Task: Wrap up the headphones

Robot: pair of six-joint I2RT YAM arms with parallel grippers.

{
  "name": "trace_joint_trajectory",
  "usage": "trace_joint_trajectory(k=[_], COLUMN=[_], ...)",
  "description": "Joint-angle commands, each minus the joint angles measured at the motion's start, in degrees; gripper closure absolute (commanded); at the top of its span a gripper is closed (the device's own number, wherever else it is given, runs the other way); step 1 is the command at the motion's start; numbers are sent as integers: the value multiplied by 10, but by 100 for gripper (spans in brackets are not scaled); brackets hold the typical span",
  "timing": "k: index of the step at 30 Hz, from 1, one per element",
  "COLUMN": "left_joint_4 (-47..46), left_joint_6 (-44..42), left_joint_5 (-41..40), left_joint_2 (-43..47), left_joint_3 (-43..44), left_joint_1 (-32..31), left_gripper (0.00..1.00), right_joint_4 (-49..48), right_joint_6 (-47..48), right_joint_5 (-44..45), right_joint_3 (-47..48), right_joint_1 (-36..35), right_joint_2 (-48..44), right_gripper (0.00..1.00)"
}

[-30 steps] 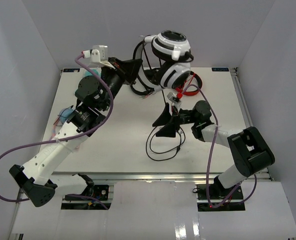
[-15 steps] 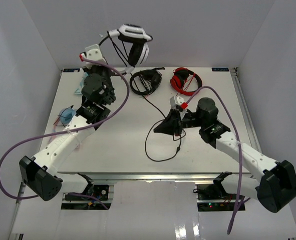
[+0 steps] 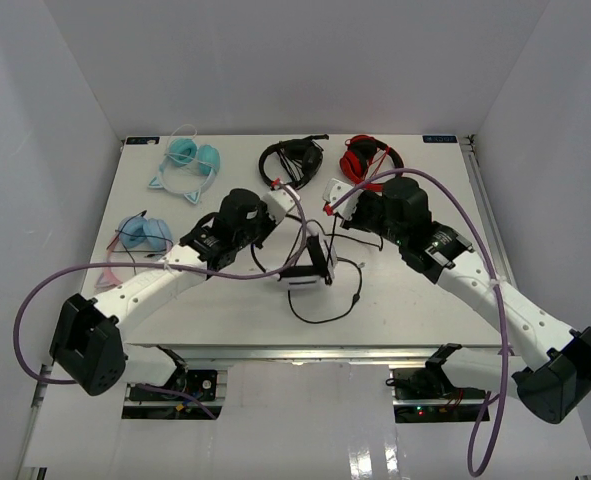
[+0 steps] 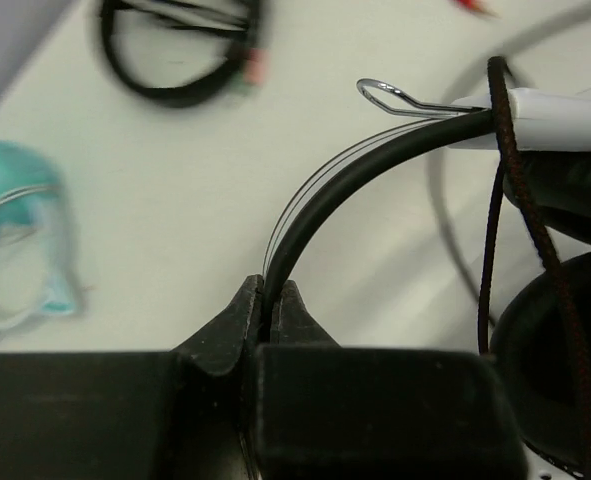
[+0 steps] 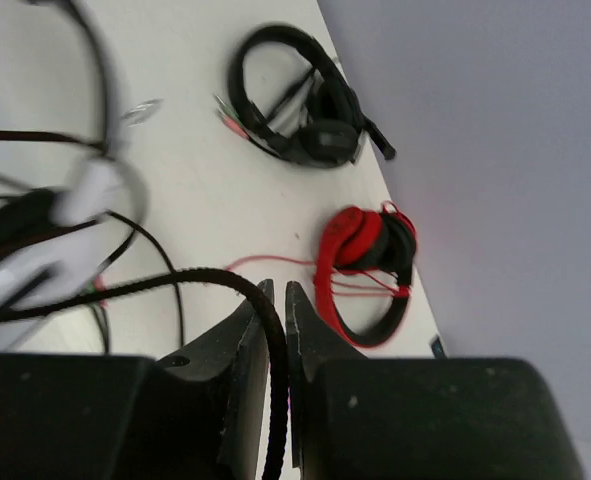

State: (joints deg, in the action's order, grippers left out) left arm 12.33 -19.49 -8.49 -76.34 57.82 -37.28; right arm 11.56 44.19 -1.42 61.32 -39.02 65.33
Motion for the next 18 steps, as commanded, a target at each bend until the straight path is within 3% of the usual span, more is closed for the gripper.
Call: trace_joint_trajectory(k=[1, 5, 8, 12, 18], left_joint_4=[-4, -27, -111, -197, -216], left_joint_6=[-1, 73, 165, 252, 278], left_joint_5=[282, 379, 419, 447, 455], left_joint_2=[117, 158, 188, 205, 195], left_joint_3=[-4, -6, -29, -48, -42], left_joint_1=[-5, -3, -2, -2, -2], left_gripper=[100, 100, 100, 100, 100], right_joint_4=[-16, -15, -17, -30, -39], right_joint_6=[64, 2, -56, -113, -157], right_joint_5=[71, -92, -273, -338, -359], right_joint_3=[-18, -58, -78, -79, -58], right_joint_1=[30, 95, 131, 140, 159], right_joint_2=[12, 22, 31, 35, 34], right_gripper=[84, 84, 86, 88, 88])
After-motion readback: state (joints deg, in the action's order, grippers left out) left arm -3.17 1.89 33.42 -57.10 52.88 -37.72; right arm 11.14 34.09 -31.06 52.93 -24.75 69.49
